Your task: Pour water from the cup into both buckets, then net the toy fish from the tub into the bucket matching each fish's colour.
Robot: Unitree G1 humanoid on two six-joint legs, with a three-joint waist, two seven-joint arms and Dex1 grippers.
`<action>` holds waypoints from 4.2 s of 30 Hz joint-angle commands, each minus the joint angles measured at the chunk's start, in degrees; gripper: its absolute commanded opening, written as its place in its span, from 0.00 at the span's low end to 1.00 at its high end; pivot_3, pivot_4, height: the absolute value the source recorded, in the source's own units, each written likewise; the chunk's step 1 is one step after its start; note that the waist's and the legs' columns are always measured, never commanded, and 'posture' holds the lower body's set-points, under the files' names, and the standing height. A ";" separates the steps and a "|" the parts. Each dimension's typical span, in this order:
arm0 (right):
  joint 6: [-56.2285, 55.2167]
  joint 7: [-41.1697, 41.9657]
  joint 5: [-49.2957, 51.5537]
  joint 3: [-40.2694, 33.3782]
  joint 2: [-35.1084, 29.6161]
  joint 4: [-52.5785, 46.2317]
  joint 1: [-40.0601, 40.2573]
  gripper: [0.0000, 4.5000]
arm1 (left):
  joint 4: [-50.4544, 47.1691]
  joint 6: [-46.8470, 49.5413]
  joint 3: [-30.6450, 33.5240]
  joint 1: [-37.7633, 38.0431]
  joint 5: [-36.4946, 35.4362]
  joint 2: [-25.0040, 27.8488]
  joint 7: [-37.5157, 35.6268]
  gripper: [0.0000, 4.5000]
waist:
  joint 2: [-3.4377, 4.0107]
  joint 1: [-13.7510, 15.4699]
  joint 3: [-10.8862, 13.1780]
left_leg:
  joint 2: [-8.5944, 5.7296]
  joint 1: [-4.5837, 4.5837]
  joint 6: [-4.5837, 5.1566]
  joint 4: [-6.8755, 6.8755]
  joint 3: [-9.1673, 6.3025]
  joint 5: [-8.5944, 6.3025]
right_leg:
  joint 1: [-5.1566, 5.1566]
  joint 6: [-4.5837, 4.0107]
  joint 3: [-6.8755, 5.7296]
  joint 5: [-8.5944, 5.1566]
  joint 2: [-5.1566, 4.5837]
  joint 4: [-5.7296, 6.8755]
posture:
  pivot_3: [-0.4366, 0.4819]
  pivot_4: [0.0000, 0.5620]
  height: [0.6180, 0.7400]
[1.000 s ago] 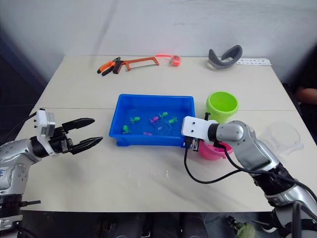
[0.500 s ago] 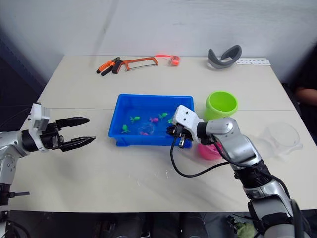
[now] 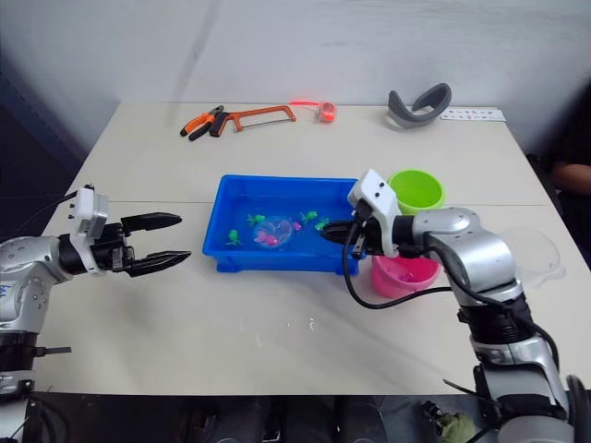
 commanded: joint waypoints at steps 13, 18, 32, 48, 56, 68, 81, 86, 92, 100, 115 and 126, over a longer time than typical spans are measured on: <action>11.45 -2.29 15.09 -37.79 -15.90 -20.91 24.10 0.00 | -1.08 0.78 -9.76 -12.65 -0.72 -10.83 -2.71 0.99 | -0.01 1.44 -0.01 | -0.05 0.01 0.05 0.02 0.00 0.02 | 0.09 0.03 0.02 0.01 0.05 -0.02 | 0.48 0.27 1.00; 12.13 -3.30 13.99 -49.52 -14.88 -24.99 33.55 0.00 | -1.11 3.15 -12.41 -16.42 -2.14 -15.29 -3.32 0.99 | -0.02 1.50 -0.01 | -0.05 0.01 0.06 0.02 0.01 0.02 | 0.11 0.03 0.03 0.01 0.08 -0.02 | 0.48 0.27 1.00; -29.25 -6.62 -13.11 -50.05 -7.44 -29.25 60.58 0.00 | 0.30 3.26 -16.79 -21.05 1.20 -22.45 -1.86 0.99 | -0.03 1.50 -0.02 | -0.07 0.13 0.05 0.02 0.08 0.05 | 0.15 0.07 0.28 0.02 0.29 -0.01 | 0.48 0.27 1.00; -80.10 -25.34 -49.96 -46.52 -4.79 -17.97 64.47 0.00 | 3.21 1.63 -16.79 -20.55 2.25 -22.78 -3.25 0.99 | -0.03 1.48 -0.02 | 0.01 0.20 -0.02 0.02 0.12 0.08 | 0.15 0.08 0.55 0.03 0.49 -0.02 | 0.48 0.27 1.00; -92.45 -39.88 -66.48 -48.82 -4.72 -15.24 65.63 0.00 | 3.32 1.16 -16.53 -20.31 2.23 -22.84 -2.74 0.99 | -0.02 1.35 -0.02 | 0.06 0.21 -0.09 0.02 0.12 0.11 | 0.15 0.07 0.60 0.02 0.55 -0.01 | 0.48 0.27 1.00; -95.75 -52.59 -77.88 -50.54 -4.75 -13.88 66.96 0.00 | 4.50 -0.09 -15.87 -20.47 2.30 -23.15 -1.89 0.99 | -0.02 1.34 -0.02 | 0.09 0.21 -0.12 0.02 0.12 0.13 | 0.15 0.04 0.63 0.00 0.60 -0.01 | 0.48 0.27 1.00; -60.98 -28.61 -17.94 -37.77 -11.67 -24.89 63.68 0.00 | 10.50 -2.91 -7.53 -20.29 1.14 -13.24 -5.61 0.99 | -0.02 0.10 -0.02 | 0.24 0.34 -0.14 0.01 0.06 0.14 | 0.22 -0.04 0.60 0.00 0.67 0.07 | 0.48 0.27 1.00; -40.12 -23.95 -5.57 -28.28 -18.10 -29.81 50.99 0.00 | 17.43 -8.03 -4.54 -20.05 4.32 -6.07 -5.99 0.99 | -0.04 0.06 -0.02 | 0.20 0.32 -0.12 0.03 0.00 0.13 | 0.22 -0.05 0.55 0.00 0.60 0.07 | 0.48 0.27 1.00; -23.22 -22.95 -7.92 -10.46 -20.72 -26.96 31.83 0.00 | 19.56 -12.85 -3.75 -15.43 6.95 -1.27 -6.47 0.99 | -0.04 1.10 -0.02 | 0.09 0.10 -0.05 0.05 -0.08 0.09 | 0.11 -0.05 0.40 0.00 0.43 0.01 | 0.48 0.27 1.00; -32.19 -19.34 -26.72 10.69 -13.23 -11.07 12.14 0.00 | 14.60 -11.87 -2.23 -9.63 6.75 0.24 -4.22 0.99 | -0.08 1.16 -0.04 | 0.02 -0.02 0.00 0.07 0.03 0.07 | -0.02 -0.03 0.30 0.00 0.30 0.03 | 0.48 0.27 1.00; -44.41 -10.66 -34.96 16.95 -5.86 2.45 3.81 0.00 | 12.11 -4.24 -5.87 -13.94 7.49 2.39 -8.01 0.99 | -0.07 -0.10 -0.04 | 0.04 -0.01 0.00 0.07 0.05 0.08 | -0.02 -0.02 -0.18 0.00 0.34 0.07 | 0.48 0.27 1.00; -28.79 -3.75 -19.71 9.95 2.68 5.75 4.15 0.00 | 14.08 -5.32 -6.55 -14.99 8.42 2.01 -9.09 0.99 | -0.07 -0.25 -0.04 | 0.09 0.02 -0.03 0.07 0.04 0.09 | -0.01 -0.02 -0.18 0.00 0.40 0.10 | 0.48 0.27 1.00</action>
